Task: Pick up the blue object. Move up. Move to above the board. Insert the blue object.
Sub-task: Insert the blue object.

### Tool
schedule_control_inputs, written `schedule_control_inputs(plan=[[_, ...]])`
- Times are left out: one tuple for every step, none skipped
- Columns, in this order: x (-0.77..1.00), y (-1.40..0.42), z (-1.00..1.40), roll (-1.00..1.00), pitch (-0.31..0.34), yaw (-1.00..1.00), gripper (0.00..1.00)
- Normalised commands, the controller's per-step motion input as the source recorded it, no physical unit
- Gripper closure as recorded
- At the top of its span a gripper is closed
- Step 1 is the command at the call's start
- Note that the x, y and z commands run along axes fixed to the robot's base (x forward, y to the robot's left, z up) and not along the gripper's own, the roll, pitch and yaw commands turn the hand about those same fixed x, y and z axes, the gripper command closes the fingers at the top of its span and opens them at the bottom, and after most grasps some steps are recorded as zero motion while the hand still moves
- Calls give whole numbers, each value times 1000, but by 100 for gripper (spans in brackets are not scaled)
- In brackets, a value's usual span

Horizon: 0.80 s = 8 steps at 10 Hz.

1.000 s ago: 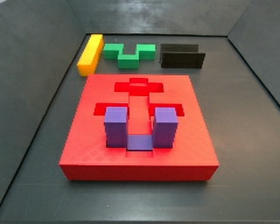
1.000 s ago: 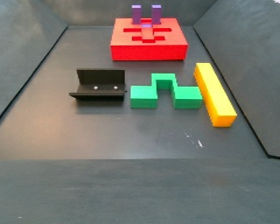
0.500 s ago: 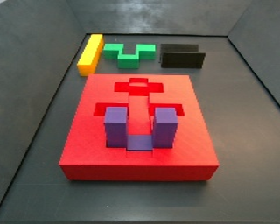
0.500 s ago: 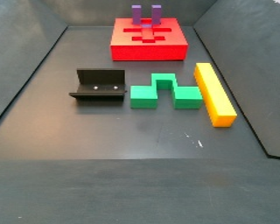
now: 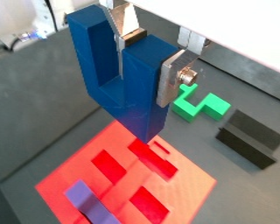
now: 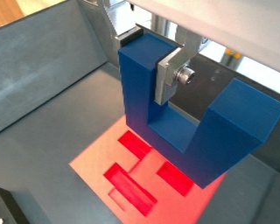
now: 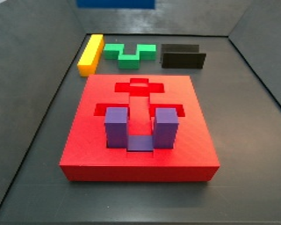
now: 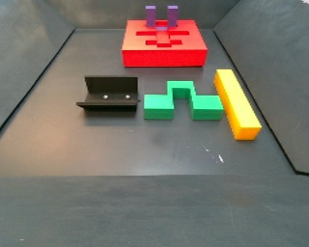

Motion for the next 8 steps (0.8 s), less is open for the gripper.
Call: schedule_control_inputs(plan=[[949, 203, -246, 0, -104, 66, 100], [900, 137, -217, 96, -33, 111, 100], [789, 0, -214, 281, 0, 143, 100], [740, 0, -226, 281, 0, 146, 100], [786, 37, -240, 256, 0, 163, 100], [757, 0, -317, 209, 0, 163, 100], [620, 0, -271, 140, 0, 17, 100], [563, 0, -237, 156, 0, 20, 100]])
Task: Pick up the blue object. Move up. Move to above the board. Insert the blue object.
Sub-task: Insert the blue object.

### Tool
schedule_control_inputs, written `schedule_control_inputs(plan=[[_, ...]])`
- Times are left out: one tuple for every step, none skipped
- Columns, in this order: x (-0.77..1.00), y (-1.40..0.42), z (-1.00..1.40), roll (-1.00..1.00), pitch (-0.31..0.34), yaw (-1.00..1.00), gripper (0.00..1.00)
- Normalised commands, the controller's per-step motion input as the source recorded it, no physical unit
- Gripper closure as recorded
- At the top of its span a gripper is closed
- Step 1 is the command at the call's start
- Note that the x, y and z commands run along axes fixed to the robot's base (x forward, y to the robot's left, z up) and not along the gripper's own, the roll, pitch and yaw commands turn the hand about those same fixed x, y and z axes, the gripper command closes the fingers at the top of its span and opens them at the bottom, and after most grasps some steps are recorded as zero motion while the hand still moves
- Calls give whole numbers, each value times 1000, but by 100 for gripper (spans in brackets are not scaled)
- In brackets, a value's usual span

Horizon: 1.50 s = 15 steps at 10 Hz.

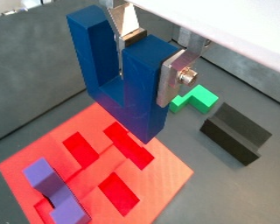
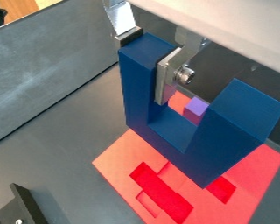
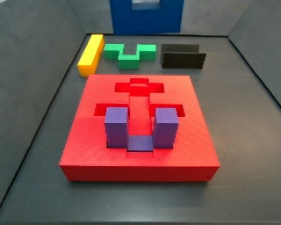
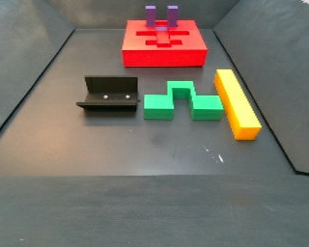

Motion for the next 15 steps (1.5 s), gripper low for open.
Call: schedule_control_inputs(plan=[[520, 0, -251, 161, 0, 40, 100], [669, 66, -214, 121, 0, 51, 100], [674, 226, -289, 4, -59, 117, 100], [506, 217, -374, 13, -54, 234, 100], [294, 183, -449, 10, -40, 231, 100], [91, 83, -566, 13, -17, 120, 100], [14, 86, -526, 17, -4, 71, 100], [0, 91, -406, 21, -7, 46, 100], [0, 40, -309, 77, 0, 31, 100], [0, 29, -254, 111, 0, 0, 100], [0, 46, -266, 51, 0, 0, 100], [-14, 80, -317, 0, 0, 0, 100], [-77, 77, -329, -13, -13, 0, 100], [-51, 51, -309, -26, -16, 0, 100], [-51, 0, -337, 43, 0, 0, 100]])
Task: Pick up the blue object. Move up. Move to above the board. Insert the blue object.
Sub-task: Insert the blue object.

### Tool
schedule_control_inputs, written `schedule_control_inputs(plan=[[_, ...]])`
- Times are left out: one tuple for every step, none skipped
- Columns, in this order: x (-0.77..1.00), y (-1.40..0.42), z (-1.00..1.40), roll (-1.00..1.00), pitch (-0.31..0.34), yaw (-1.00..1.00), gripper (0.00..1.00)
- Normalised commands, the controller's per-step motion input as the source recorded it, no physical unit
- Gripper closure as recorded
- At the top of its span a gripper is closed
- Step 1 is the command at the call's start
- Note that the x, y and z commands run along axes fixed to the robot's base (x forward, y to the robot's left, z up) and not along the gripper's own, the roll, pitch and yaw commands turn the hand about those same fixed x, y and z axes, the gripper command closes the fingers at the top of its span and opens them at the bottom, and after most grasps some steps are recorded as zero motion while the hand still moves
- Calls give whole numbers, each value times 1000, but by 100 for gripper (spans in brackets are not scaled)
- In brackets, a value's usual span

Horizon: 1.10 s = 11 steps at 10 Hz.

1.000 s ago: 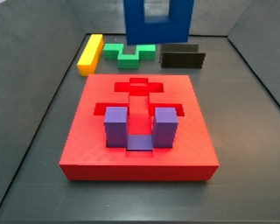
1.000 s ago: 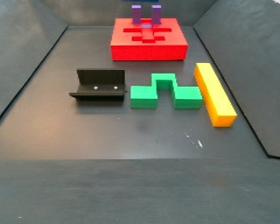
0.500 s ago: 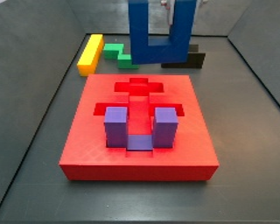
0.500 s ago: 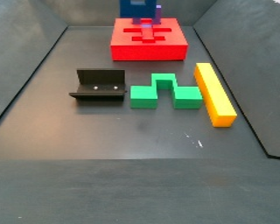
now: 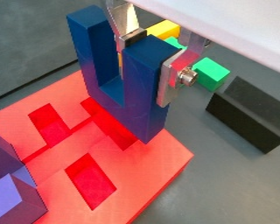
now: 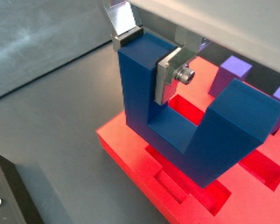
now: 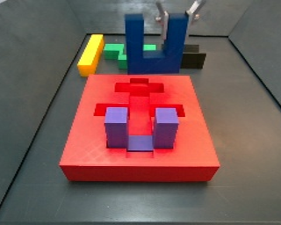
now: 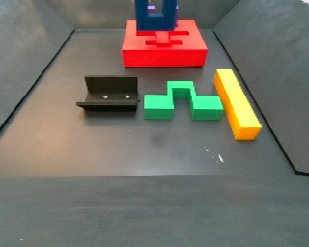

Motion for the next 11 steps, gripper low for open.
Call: schedule_control_inputs(plan=[[-94, -34, -337, 103, 0, 0, 100], [-109, -66, -303, 87, 0, 0, 100], [-126, -77, -300, 79, 0, 0, 100], [-117, -106, -286, 100, 0, 0, 100], [-97, -89, -260, 76, 0, 0, 100], [-169, 0, -286, 0, 0, -37, 100], [-134, 0, -186, 0, 0, -83, 100], [0, 0, -129, 0, 0, -51, 100], [0, 0, -69, 71, 0, -111, 100], [163, 0, -29, 140, 11, -123, 100], [266, 0, -37, 156, 13, -66, 100]])
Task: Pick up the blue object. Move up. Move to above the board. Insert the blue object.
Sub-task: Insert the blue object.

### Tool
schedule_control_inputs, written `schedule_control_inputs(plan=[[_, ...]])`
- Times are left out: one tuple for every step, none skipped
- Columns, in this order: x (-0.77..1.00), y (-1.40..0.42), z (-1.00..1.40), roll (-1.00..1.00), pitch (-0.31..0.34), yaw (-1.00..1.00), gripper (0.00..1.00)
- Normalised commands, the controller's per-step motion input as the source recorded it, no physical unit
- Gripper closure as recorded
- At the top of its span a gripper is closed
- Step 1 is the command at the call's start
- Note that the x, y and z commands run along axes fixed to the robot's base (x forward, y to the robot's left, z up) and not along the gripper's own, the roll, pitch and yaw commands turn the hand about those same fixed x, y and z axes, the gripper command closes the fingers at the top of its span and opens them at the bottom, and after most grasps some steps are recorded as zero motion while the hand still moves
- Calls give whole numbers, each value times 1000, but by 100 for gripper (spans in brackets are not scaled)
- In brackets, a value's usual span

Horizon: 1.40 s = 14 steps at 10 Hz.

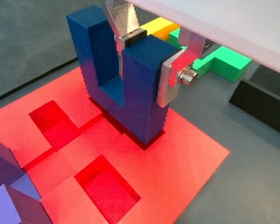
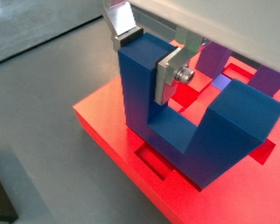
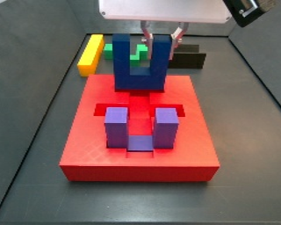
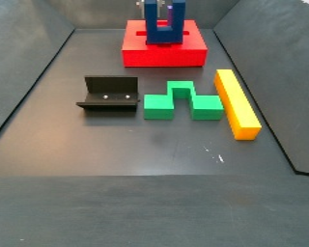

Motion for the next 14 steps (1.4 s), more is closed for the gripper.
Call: schedule_control_inputs(plan=[[234, 0, -60, 180, 26, -43, 100], [83, -17, -126, 133, 7, -29, 100], [26, -20, -129, 14, 0, -29, 100], [0, -6, -137, 0, 0, -11, 100], [0, -6, -131, -11, 0, -31, 100], [0, 0, -106, -39, 0, -60, 100], [0, -6, -71, -33, 0, -40, 100], [0, -34, -43, -37, 0, 0, 100], [0, -43, -69, -30, 0, 0, 100], [-17, -20, -89, -26, 0, -9, 100], [-66, -74, -60, -1, 0, -9, 100], [-43, -60, -60, 0, 0, 0, 100], [-71, -17, -74, 0, 0, -20, 100], [-54, -31, -74, 0, 0, -3, 100]])
